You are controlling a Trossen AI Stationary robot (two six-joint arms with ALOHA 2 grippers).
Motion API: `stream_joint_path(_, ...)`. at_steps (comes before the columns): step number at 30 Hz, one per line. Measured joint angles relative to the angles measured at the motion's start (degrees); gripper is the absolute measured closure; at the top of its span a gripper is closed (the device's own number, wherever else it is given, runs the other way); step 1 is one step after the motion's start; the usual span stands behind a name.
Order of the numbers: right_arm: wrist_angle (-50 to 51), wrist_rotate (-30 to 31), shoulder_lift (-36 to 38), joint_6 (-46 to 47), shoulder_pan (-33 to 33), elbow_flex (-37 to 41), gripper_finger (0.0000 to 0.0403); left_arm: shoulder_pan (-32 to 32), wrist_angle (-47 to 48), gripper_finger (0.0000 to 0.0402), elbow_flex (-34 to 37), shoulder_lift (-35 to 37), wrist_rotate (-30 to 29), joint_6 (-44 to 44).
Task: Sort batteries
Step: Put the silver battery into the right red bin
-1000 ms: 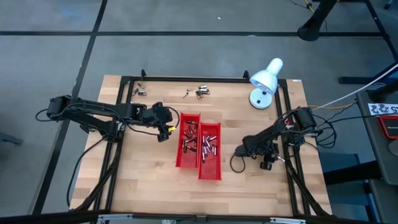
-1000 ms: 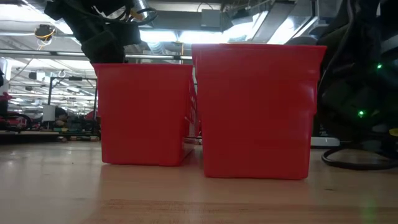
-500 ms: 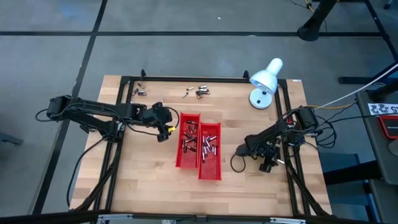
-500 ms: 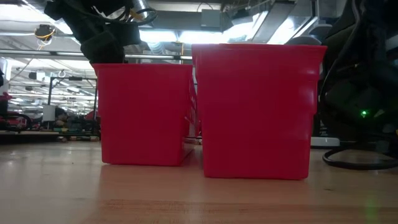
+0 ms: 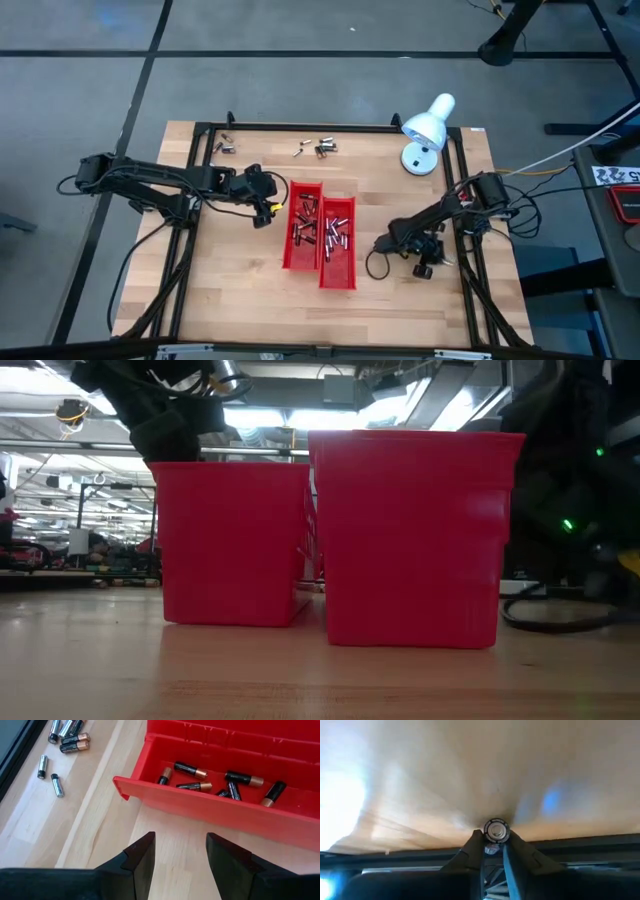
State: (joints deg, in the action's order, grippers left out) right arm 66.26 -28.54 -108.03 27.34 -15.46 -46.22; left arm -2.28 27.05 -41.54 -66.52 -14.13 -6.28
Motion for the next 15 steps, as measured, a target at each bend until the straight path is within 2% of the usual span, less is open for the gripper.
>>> stream_joint_path(7, 4.0, 4.1, 9.1, 4.4, 0.0, -5.3, 0.0362, 0.0, 1.1, 0.0235, 0.0, 0.0, 0.0, -0.5)
stream_joint_path(15, 5.2, 16.1, 24.0, 15.6, 0.0, -13.4, 0.0359, 0.0, 0.9, 0.0235, 0.0, 0.0, 0.0, -0.4)
